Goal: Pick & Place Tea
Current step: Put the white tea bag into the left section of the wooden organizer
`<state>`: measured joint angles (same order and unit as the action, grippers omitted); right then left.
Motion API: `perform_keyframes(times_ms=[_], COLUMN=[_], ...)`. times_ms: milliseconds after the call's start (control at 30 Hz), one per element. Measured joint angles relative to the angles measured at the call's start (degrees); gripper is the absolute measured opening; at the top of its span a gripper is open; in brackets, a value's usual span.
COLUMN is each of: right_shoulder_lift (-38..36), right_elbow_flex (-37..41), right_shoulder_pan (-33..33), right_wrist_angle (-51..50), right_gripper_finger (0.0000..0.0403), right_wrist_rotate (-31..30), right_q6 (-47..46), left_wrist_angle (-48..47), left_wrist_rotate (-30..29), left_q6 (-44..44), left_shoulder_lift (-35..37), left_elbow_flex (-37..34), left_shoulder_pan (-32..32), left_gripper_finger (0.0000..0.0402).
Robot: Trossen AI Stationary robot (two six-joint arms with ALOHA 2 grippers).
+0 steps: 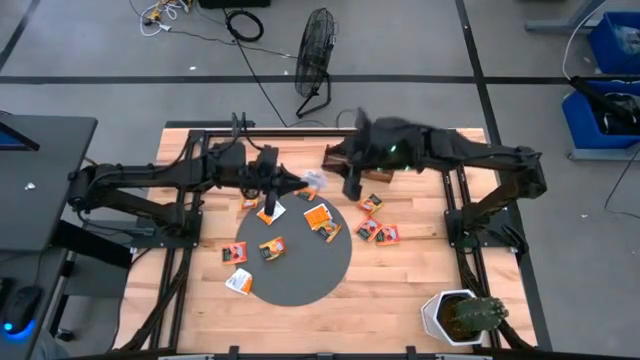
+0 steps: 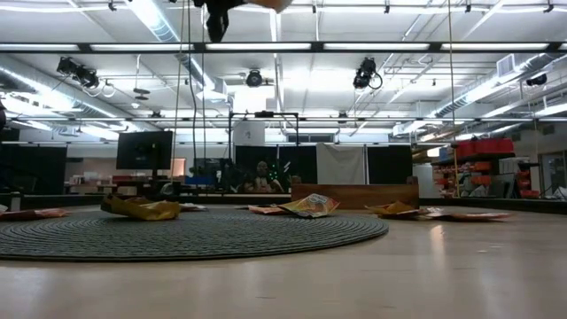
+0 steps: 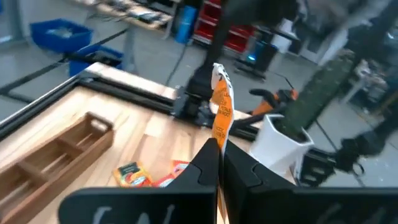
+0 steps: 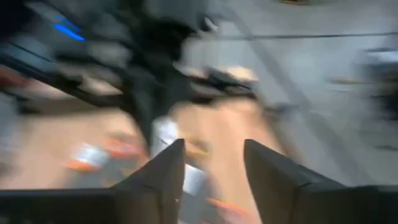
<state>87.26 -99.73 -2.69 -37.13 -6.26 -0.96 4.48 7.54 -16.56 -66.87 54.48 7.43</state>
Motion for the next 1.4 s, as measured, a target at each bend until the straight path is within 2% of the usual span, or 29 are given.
perform_keyframes(times_ms=[67, 167, 233, 300, 467, 633, 1033, 1400], right_shoulder_lift=[-0.2, 0.8, 1.8, 2.3, 2.5, 2.5, 2.6, 2.4], right_elbow_flex=[-0.1, -0.1, 0.0, 0.0, 0.0, 0.0, 0.0, 0.1], right_shoulder_pan=[-2.5, -5.2, -6.3, -6.7, -6.8, -6.7, -6.7, -6.7], right_wrist_angle=[0.9, 0.6, 0.7, 1.6, 3.7, 4.5, 4.4, 3.5], right_gripper_finger=[0.0196, 0.0217, 0.0226, 0.0231, 0.0226, 0.0193, 0.0012, 0.0002], right_wrist_rotate=[10.8, 23.2, 28.6, 31.3, 34.7, 36.1, 37.0, 32.6], right_q6=[-4.8, -9.6, -11.2, -12.2, -14.6, -15.1, -14.2, -11.5], left_wrist_angle=[2.1, 6.7, 8.6, 9.3, 9.0, 9.0, 9.1, 4.1], left_wrist_rotate=[-0.1, -0.2, -0.1, 0.0, -0.2, -0.4, -0.6, -0.9], left_q6=[3.0, 8.5, 11.2, 12.3, 11.5, 11.0, 10.8, 5.0], left_shoulder_lift=[0.0, 0.0, 0.0, 0.0, 0.0, 0.0, 0.0, 0.1], left_elbow_flex=[0.0, 0.0, 0.0, 0.0, 0.0, 0.0, 0.0, 0.2], left_shoulder_pan=[-1.0, -2.2, -2.7, -2.9, -2.8, -2.8, -2.8, -2.8], left_gripper_finger=[0.0005, 0.0004, 0.0004, 0.0005, 0.0005, 0.0005, 0.0004, 0.0008])
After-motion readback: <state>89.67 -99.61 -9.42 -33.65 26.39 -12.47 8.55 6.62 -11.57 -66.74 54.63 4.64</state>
